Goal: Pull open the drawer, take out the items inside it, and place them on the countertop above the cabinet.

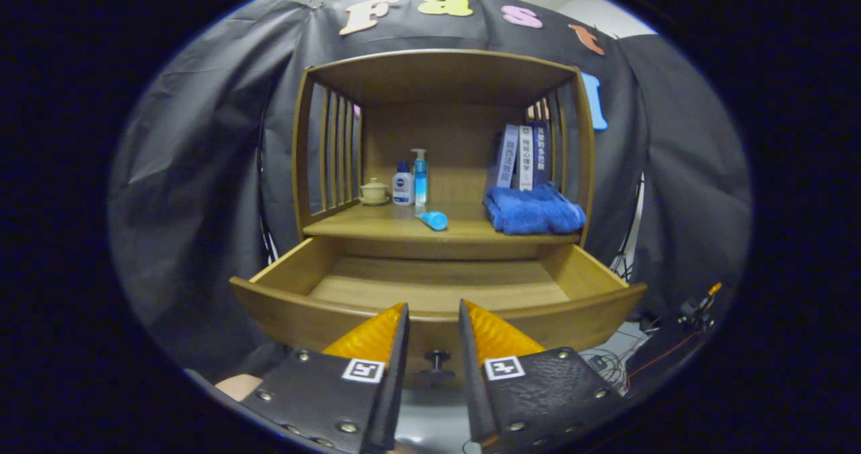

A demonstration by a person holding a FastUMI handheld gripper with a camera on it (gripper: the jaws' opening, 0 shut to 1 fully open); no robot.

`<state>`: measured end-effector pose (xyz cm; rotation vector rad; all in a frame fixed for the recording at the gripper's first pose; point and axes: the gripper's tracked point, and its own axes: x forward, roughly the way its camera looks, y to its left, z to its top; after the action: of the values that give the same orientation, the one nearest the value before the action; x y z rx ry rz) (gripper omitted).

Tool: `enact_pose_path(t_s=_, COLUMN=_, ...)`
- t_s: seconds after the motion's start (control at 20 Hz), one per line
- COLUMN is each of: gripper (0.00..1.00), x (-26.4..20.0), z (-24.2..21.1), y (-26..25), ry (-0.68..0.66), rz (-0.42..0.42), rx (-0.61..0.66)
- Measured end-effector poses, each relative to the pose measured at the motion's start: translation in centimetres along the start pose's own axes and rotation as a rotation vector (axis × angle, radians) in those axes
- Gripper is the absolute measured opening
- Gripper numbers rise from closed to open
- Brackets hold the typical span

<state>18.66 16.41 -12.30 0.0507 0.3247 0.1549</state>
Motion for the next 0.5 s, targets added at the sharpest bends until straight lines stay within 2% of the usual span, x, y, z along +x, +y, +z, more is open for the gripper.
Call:
enact_pose_path(t_s=0.25, gripper=1.0, x=0.3, z=-2.6, y=0.1, ry=0.016, rz=-0.019, rx=0.021)
enact_pose_path(t_s=0.5, gripper=1.0, x=2.1, z=-3.4, y=-0.1, ry=0.006, rz=-0.042, rx=0.001)
